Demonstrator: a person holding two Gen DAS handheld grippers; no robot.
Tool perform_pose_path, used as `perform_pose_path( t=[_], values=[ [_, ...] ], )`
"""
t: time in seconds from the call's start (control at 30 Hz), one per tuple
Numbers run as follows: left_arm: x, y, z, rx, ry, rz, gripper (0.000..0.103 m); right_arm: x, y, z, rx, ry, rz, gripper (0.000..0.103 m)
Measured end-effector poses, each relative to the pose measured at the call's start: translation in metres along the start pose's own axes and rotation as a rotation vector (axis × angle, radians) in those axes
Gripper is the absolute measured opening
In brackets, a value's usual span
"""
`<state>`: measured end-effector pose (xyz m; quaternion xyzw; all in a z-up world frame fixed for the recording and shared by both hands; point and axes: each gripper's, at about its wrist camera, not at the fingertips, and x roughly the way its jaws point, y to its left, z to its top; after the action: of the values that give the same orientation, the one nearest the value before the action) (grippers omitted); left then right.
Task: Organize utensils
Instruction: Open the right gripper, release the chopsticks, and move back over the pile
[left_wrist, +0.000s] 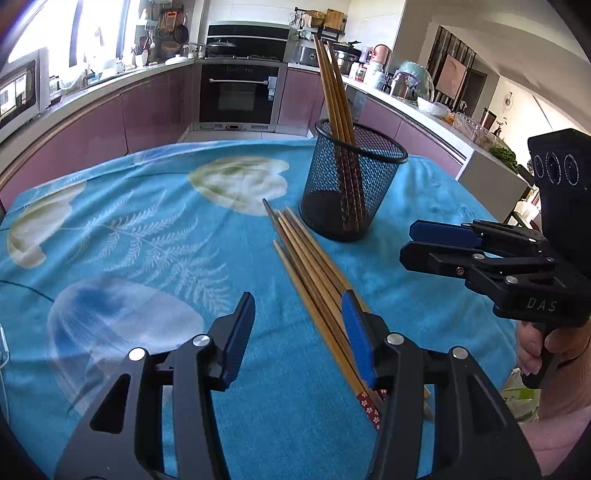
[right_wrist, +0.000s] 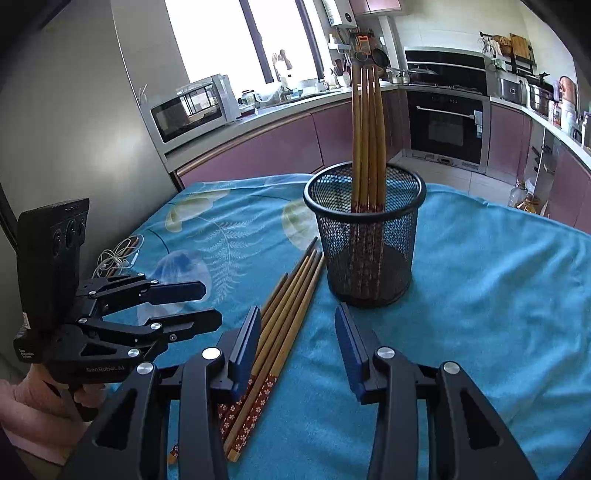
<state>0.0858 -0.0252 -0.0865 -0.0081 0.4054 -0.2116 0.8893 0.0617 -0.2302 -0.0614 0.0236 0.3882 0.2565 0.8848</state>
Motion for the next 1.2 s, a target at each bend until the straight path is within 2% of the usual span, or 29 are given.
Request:
perform_pose_path(
  t=[0.27,0.73,0.83,1.0,1.2],
  values=[
    [0.015,-0.006,-0.021,0.004,0.069,0.005,0.048,0.006,-0.003,-0.014,0.036,0.032,0.009,0.041],
    [0.021,-0.011,-0.018,0.032,0.073,0.05,0.047,0.017,-0.003,-0.022,0.036,0.071,0.007,0.042],
    [0.022,-0.01,-0.017,0.042,0.071,0.061,0.042,0.019,-0.002,-0.023,0.033,0.078,0.006,0.042],
    [0.028,-0.006,-0.011,0.04,0.069,0.083,0.029,0.021,0.0,-0.023,0.021,0.082,0.001,0.042],
    [0.033,0.001,-0.004,0.012,0.069,0.085,0.023,0.028,0.003,-0.02,0.006,0.09,-0.023,0.038]
  ],
)
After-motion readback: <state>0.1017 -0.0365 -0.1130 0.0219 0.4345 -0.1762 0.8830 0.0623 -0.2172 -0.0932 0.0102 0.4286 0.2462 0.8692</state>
